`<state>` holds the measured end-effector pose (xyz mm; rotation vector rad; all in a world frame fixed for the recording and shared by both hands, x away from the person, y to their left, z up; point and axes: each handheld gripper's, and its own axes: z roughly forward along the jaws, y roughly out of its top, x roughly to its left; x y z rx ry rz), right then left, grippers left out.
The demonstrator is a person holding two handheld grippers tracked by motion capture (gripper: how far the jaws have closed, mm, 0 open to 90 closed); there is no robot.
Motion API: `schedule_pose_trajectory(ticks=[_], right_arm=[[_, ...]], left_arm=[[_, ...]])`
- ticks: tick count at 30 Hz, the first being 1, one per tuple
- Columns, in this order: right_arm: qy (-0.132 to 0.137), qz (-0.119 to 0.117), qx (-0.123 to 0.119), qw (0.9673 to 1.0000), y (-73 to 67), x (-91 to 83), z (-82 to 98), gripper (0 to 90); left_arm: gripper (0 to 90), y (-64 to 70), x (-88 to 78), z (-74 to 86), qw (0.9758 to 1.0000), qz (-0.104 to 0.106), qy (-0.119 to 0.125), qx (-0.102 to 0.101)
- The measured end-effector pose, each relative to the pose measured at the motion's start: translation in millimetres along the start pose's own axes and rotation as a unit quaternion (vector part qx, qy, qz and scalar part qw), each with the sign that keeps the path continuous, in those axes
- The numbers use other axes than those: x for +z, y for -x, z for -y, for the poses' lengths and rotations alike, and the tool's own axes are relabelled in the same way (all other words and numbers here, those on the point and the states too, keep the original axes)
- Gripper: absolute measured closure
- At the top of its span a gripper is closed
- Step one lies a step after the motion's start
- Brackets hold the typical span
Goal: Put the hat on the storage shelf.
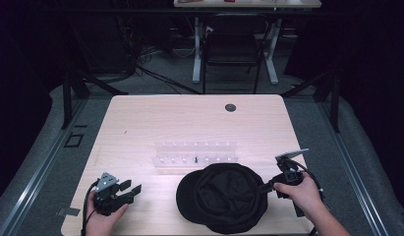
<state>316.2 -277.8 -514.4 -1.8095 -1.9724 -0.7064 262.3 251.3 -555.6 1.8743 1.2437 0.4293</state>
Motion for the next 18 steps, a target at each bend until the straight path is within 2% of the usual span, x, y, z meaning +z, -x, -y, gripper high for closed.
schedule_pose_trajectory(ticks=[2, 3, 4, 5, 9, 11, 12, 17, 18], right_arm=[[0.0, -0.011, -0.002, 0.9999, -1.3, -4.6, -0.3, 88.2], [0.008, -0.021, 0.005, 0.9997, -2.1, -5.7, 0.5, 88.2], [-0.003, -0.023, -0.002, 0.9997, -2.5, -9.1, -0.2, 88.2], [0.005, -0.029, 0.001, 0.9996, -3.8, -10.4, 0.4, 88.2], [0.011, -0.045, -0.005, 0.9989, -7.1, -14.4, 0.2, 88.2], [0.012, -0.054, -0.003, 0.9985, -8.1, -16.1, 0.4, 88.3], [0.017, -0.058, 0.007, 0.9981, -9.8, -16.6, 0.8, 88.3], [0.009, -0.085, 0.003, 0.9964, -12.4, -23.0, 0.7, 88.3], [0.027, -0.093, 0.011, 0.9953, -15.0, -21.8, 1.5, 88.3]], left_arm=[[51.3, 0.1, 0.1, 0.0, 1.0, -0.001, 0.0, 0.0], [51.4, 0.0, 0.0, 0.1, 1.0, 0.0, 0.0, -0.001], [51.4, -0.1, 0.0, 0.1, 1.0, 0.0, 0.0, -0.001], [51.4, -0.1, 0.1, 0.1, 1.0, -0.001, 0.001, -0.002], [51.4, -0.6, 0.0, 0.1, 1.0, -0.001, 0.001, -0.003], [51.4, -0.7, 0.1, 0.1, 1.0, -0.001, 0.001, -0.003], [51.4, -0.8, 0.1, 0.1, 1.0, -0.002, 0.001, -0.003], [51.4, -1.0, 0.0, 0.0, 1.0, 0.0, -0.003, -0.002], [51.4, -1.0, 0.1, 0.1, 1.0, 0.0, -0.003, -0.002]])
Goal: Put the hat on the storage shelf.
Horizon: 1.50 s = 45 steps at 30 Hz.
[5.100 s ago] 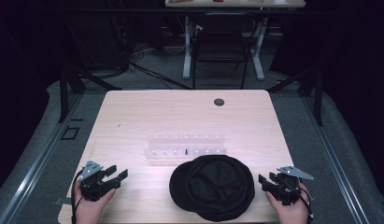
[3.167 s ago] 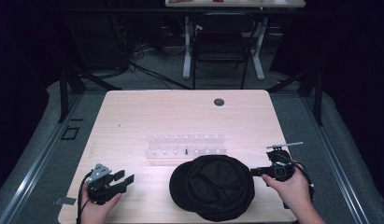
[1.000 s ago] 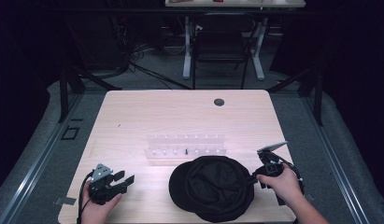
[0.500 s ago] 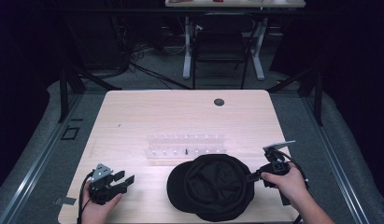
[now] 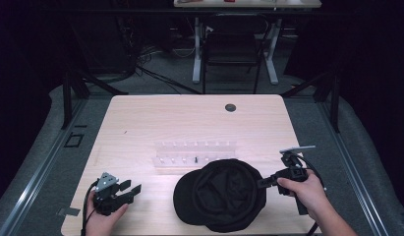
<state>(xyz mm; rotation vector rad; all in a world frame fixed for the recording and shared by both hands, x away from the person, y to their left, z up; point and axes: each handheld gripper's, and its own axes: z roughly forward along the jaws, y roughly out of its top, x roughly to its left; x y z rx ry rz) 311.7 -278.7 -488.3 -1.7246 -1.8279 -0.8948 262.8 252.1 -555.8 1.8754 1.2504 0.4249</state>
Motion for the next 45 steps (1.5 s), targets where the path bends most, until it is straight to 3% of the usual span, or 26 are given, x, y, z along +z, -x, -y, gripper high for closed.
schedule_pose_trajectory(ticks=[4, 11, 21, 33, 45], right_arm=[[-0.011, -0.018, -0.008, 0.9997, -5.8, -4.0, -0.4, 88.4], [-0.003, -0.063, 0.003, 0.998, -13.6, -5.9, -1.4, 88.4], [0.0, -0.124, -0.01, 0.9922, -28.9, -11.1, -3.6, 88.5], [0.018, -0.149, -0.027, 0.9883, -45.8, -21.3, -5.0, 88.5], [0.025, -0.152, -0.028, 0.9876, -58.0, -36.2, -6.0, 88.4]], left_arm=[[51.5, 0.1, 0.2, 0.1, 1.0, 0.0, 0.001, 0.0], [51.6, -0.5, 0.0, 0.1, 1.0, -0.002, 0.003, -0.002], [51.6, -0.8, 0.0, 0.1, 1.0, -0.003, 0.004, -0.002], [51.6, -1.4, -0.5, 0.0, 1.0, -0.002, 0.004, -0.002], [51.6, -1.1, 0.0, 0.2, 1.0, -0.003, 0.005, -0.002]])
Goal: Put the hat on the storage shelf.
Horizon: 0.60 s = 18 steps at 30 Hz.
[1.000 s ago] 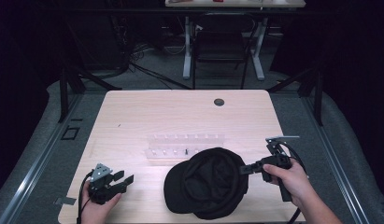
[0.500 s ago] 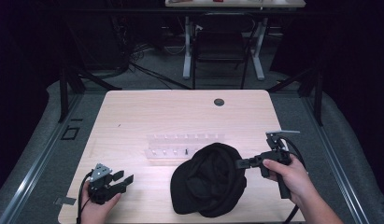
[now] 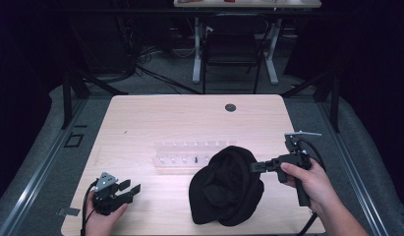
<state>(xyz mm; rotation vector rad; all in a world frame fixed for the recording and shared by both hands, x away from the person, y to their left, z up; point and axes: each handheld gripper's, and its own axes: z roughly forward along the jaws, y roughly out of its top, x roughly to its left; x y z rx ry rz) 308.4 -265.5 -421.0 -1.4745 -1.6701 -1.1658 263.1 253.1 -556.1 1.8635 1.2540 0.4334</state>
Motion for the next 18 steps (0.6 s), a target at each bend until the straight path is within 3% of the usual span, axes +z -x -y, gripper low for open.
schedule_pose_trajectory(ticks=[13, 18], right_arm=[[0.03, 0.0, -0.025, 0.9992, -34.9, -16.3, -9.4, 88.4], [0.038, 0.006, -0.034, 0.9987, -42.0, -23.5, -13.1, 88.4]], left_arm=[[51.5, 0.2, 0.2, 0.1, 1.0, 0.002, -0.001, -0.001], [51.5, 0.1, 0.4, 0.1, 1.0, 0.002, -0.002, -0.001]])
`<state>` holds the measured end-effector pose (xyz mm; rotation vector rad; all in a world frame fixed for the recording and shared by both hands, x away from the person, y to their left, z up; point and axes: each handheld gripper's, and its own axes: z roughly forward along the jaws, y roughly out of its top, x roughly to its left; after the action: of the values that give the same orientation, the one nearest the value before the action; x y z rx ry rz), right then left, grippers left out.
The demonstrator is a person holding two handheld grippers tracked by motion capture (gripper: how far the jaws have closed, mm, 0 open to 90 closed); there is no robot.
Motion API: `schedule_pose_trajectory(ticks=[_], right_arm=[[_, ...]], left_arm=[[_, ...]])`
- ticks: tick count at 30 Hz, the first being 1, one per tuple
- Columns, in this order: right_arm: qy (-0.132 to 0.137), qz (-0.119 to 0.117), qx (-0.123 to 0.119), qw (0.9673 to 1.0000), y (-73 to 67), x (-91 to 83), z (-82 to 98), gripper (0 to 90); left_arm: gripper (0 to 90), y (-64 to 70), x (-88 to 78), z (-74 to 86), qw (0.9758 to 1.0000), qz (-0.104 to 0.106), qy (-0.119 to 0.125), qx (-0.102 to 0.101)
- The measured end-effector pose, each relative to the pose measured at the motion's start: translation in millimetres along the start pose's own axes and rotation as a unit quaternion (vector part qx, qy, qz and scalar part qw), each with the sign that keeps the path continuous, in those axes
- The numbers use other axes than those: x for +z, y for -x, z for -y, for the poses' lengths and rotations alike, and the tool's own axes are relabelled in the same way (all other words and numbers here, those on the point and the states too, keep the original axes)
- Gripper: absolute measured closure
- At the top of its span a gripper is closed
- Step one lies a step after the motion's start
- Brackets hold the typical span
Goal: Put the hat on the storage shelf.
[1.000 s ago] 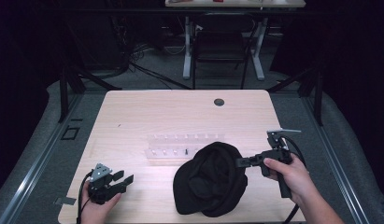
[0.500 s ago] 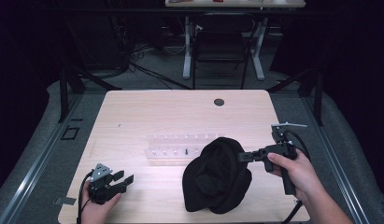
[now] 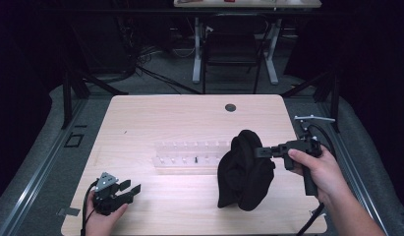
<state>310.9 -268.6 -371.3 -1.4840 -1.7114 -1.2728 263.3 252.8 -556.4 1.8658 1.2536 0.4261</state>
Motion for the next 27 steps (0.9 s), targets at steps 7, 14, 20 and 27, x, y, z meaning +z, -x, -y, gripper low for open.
schedule_pose_trajectory(ticks=[7, 14, 20, 27], right_arm=[[0.019, 0.001, -0.004, 0.9998, -6.8, -10.5, -9.7, 88.4], [0.024, -0.001, -0.011, 0.9996, -15.9, -9.9, -19.3, 88.3], [0.028, -0.002, -0.018, 0.9994, -25.6, -8.1, -28.2, 88.4], [0.037, -0.003, -0.021, 0.9991, -32.9, -4.7, -39.0, 88.4]], left_arm=[[51.5, 0.1, 0.7, 0.1, 1.0, -0.001, 0.001, 0.0], [51.5, 0.0, 0.6, 0.0, 1.0, -0.001, 0.0, 0.0], [51.5, -0.6, 0.2, -0.2, 1.0, -0.001, 0.001, 0.0], [51.3, -1.2, 0.0, -0.5, 1.0, 0.0, 0.0, 0.001]])
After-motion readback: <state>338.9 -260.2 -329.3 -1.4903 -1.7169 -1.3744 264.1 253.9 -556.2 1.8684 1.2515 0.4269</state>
